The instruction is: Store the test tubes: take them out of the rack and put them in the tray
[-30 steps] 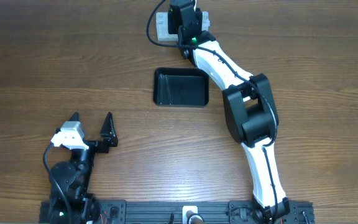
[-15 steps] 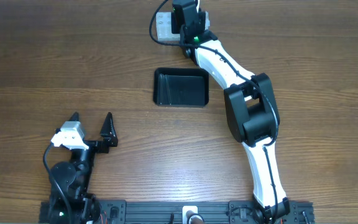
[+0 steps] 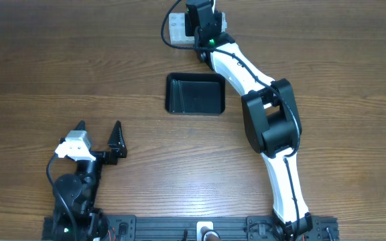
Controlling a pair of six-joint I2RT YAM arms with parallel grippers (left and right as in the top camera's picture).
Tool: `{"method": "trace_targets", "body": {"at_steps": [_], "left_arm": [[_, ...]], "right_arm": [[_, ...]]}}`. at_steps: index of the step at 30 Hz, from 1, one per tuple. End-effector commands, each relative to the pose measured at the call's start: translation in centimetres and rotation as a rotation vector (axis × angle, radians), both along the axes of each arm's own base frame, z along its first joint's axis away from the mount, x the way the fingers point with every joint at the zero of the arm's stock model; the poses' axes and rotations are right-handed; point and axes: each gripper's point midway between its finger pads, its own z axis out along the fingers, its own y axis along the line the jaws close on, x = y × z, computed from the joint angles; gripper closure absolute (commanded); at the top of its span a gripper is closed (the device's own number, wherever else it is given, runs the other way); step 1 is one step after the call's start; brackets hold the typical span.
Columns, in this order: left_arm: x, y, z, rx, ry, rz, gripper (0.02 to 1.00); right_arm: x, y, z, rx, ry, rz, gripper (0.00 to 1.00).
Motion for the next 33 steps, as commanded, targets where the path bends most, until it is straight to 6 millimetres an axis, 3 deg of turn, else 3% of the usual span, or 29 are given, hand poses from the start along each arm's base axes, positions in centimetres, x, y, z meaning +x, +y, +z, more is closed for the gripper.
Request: {"method": "trace_targets", "body": {"at_steps": [1,11,14,17,23,24,28,31,33], "left_arm": [[0.0,0.0,-0.2,0.010,0.001,-0.005,0.018],[0.0,0.0,-0.2,0.010,0.001,-0.005,0.018],[0.0,0.0,-0.2,0.010,0.001,-0.005,0.018],[0.0,0.0,-0.2,0.010,0.001,-0.005,0.018],[0.0,0.0,-0.2,0.010,0.001,-0.005,0.018],[0.0,0.0,-0.2,0.010,0.001,-0.005,0.018],[0.0,0.0,-0.2,0.010,0.001,-0.005,0.018],[0.0,0.0,-0.2,0.010,0.001,-0.005,0.018],[0.0,0.0,-0.2,0.010,0.001,-0.005,0.018]], "right_arm": [[0.5,-0.2,0.3,-0.005,-0.013,-0.015,0.879],[0.5,-0.2,0.6,-0.005,-0.022,-0.017,0.925],[0.4,-0.3,1.6,-0.004,-0.035,-0.019,0.932],[0.2,-0.3,4.0,0.001,-0.064,-0.017,0.939],[-1.4,-1.1,15.3,0.074,-0.221,-0.019,0.943],[-2.1,-1.3,18.3,0.094,-0.265,-0.019,0.943],[-5.1,-2.3,25.4,0.135,-0.349,-0.014,0.943],[-8.1,-3.0,27.8,0.158,-0.314,-0.015,0.943],[-10.5,-3.3,27.4,0.156,-0.228,-0.006,0.941]]}}
